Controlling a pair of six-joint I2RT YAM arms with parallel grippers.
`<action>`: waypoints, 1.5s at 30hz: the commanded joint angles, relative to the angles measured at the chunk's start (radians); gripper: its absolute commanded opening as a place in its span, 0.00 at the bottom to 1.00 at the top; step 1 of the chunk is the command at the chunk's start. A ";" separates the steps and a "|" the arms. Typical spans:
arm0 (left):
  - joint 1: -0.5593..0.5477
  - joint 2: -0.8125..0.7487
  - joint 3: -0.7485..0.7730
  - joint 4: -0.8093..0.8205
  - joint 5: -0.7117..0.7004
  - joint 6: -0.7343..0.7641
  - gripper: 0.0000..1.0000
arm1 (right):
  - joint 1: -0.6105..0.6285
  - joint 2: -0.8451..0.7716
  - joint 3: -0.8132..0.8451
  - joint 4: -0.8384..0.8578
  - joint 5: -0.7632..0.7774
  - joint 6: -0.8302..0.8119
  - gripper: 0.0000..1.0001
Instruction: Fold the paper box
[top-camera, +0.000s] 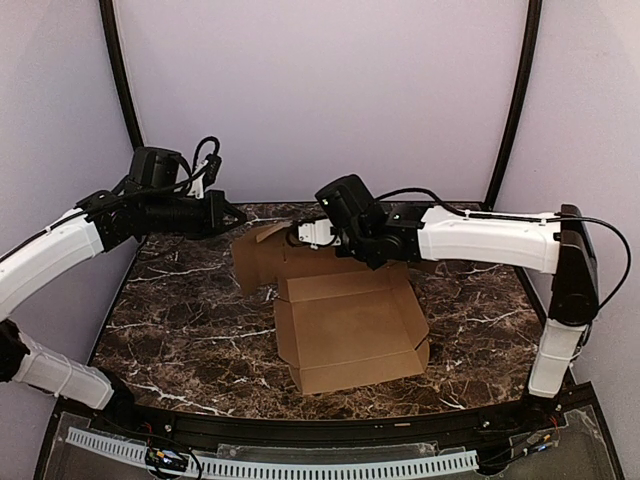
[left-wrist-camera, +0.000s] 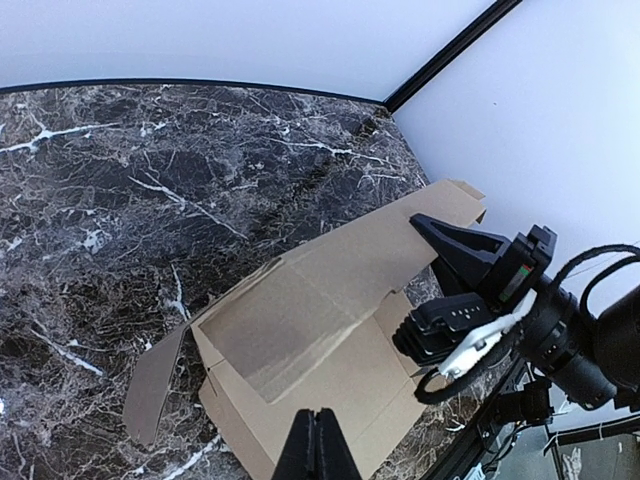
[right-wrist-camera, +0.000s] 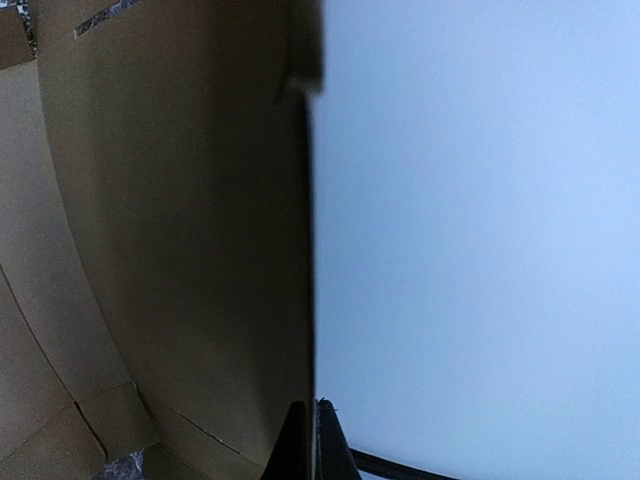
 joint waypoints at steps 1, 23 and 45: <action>-0.002 0.029 0.025 0.053 -0.003 -0.066 0.01 | 0.012 -0.045 -0.022 0.048 0.027 0.062 0.00; -0.044 0.247 0.033 0.166 -0.079 -0.206 0.01 | 0.034 -0.034 0.021 0.028 0.035 0.193 0.00; -0.127 0.379 0.141 0.270 -0.097 -0.300 0.01 | 0.071 -0.005 0.019 -0.076 -0.037 0.419 0.00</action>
